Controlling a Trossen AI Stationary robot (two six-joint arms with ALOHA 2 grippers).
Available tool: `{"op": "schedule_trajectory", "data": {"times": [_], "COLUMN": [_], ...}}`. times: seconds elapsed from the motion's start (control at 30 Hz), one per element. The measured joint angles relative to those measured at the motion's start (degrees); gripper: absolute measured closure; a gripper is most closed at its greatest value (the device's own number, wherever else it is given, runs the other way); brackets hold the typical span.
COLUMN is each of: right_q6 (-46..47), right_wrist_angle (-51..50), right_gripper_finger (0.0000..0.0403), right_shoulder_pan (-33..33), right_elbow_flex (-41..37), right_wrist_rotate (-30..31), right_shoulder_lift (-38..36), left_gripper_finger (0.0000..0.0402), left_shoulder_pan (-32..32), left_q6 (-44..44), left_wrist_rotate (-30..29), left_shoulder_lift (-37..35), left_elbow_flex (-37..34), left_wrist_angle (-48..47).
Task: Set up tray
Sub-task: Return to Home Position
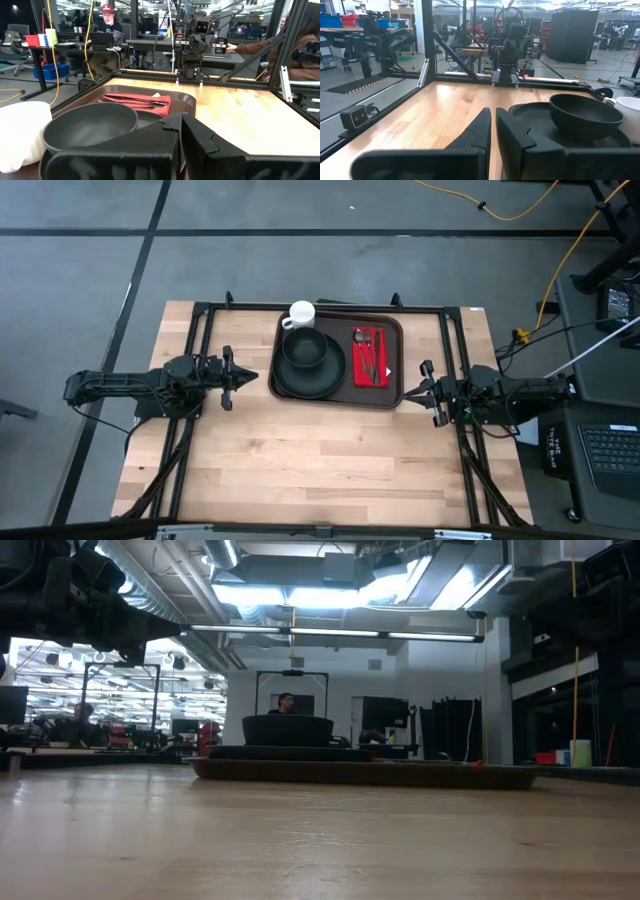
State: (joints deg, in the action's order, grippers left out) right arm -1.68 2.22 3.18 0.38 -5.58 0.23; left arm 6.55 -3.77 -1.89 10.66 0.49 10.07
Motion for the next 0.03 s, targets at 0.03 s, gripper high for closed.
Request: {"op": "schedule_trajectory", "data": {"times": [0.03], "right_q6": [0.0], "right_wrist_angle": [0.0], "right_gripper_finger": [0.0369], "right_shoulder_pan": [0.0], "right_elbow_flex": [0.0], "right_wrist_rotate": [0.0], "right_shoulder_lift": [0.0], "left_gripper_finger": [0.0396], "left_shoulder_pan": [0.0], "left_q6": [0.0], "left_wrist_rotate": [0.0], "left_shoulder_lift": [0.0], "left_elbow_flex": [0.0], "left_wrist_angle": [0.0]}}
